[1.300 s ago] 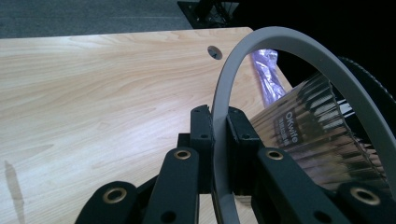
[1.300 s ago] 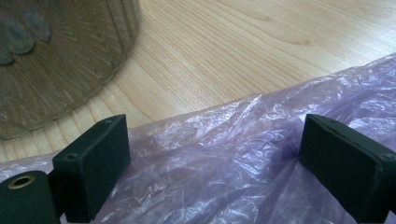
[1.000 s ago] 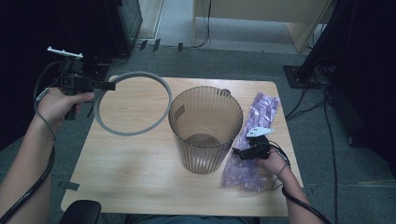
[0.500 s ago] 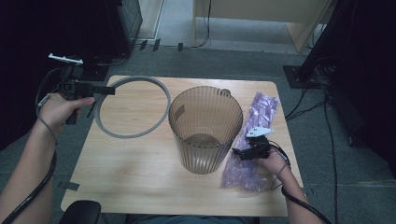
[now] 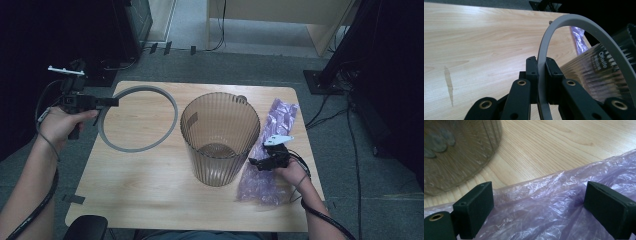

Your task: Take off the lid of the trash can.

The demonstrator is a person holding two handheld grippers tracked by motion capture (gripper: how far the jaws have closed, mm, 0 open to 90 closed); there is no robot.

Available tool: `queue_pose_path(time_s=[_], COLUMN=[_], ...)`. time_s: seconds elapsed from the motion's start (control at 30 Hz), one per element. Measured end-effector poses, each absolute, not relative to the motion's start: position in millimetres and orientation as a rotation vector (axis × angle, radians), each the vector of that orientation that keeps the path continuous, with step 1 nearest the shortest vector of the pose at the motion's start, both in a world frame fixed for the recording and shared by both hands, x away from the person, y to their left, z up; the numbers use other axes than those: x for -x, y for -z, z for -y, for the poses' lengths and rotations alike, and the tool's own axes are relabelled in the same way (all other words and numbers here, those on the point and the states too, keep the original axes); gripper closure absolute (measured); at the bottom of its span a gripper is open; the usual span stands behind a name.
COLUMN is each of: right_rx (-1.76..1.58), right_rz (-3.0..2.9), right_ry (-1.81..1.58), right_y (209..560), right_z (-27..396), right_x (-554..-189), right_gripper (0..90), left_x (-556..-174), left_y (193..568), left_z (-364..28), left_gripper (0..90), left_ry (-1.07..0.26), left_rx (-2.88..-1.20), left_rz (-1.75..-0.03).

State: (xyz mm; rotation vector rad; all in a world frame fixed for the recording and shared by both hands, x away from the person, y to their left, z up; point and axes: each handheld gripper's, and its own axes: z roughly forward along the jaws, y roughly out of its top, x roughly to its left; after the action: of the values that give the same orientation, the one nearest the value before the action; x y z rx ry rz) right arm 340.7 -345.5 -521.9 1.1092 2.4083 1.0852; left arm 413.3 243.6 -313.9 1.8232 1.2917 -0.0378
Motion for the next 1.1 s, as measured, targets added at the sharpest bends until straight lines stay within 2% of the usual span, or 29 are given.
queue_pose_path(time_s=[1.1], right_rx=[-1.107], right_rz=[-2.378], right_ry=[-1.099], right_y=[515], right_z=[349], right_x=[-344], right_gripper=[9.1], left_x=[-420], left_y=[383], left_z=[-232], left_gripper=[83.0], left_ry=[0.048], left_rx=[-1.84], left_rz=[-1.349])
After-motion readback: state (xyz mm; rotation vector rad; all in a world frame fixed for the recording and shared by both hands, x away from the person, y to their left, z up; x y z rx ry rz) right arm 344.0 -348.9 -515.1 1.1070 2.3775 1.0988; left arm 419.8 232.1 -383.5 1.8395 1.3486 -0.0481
